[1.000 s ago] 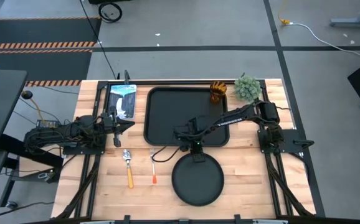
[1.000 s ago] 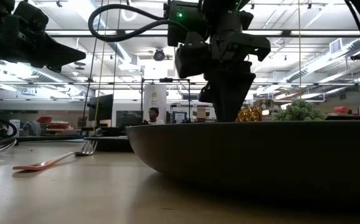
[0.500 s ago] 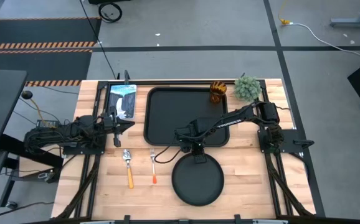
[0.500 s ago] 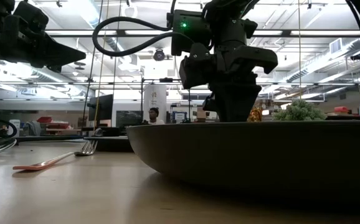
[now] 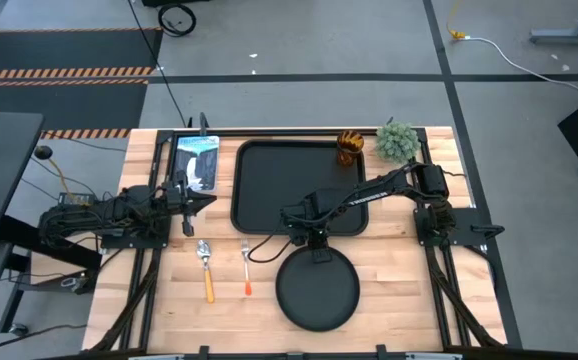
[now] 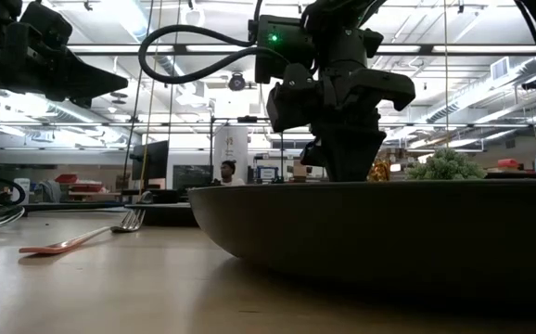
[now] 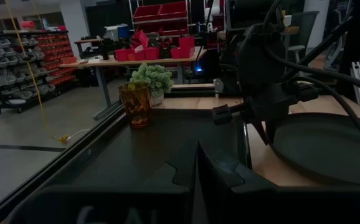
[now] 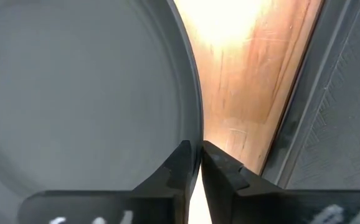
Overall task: Pick and place plate/cup/fork/spoon on tray
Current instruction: Put the black plate on the black tray to the bottom of the brown transparent glass cup
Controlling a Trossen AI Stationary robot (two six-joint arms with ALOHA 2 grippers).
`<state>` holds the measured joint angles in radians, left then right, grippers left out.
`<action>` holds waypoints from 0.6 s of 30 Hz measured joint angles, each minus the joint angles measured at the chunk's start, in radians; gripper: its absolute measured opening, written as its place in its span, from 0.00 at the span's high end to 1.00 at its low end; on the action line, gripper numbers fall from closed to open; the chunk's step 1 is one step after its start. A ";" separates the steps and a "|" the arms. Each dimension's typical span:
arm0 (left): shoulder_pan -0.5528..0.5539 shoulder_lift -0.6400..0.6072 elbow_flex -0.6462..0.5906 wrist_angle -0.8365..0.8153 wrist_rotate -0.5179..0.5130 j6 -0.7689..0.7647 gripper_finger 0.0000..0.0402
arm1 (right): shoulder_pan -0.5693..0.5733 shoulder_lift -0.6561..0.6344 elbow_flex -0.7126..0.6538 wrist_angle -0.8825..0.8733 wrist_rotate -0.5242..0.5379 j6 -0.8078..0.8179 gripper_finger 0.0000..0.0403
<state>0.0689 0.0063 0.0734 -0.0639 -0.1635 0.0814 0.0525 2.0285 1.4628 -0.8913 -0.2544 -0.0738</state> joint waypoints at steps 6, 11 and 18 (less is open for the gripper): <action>0.000 0.000 0.000 0.000 0.000 0.000 0.94 | -0.001 0.000 0.000 -0.002 -0.001 -0.001 0.97; 0.000 0.000 0.000 0.000 0.000 0.000 0.94 | -0.005 0.000 0.000 -0.001 -0.002 0.003 0.98; 0.000 0.000 0.000 0.000 0.000 0.000 0.94 | -0.033 0.000 0.023 -0.031 -0.002 0.021 0.97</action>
<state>0.0689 0.0063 0.0734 -0.0639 -0.1636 0.0812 0.0196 2.0285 1.4861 -0.9227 -0.2562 -0.0529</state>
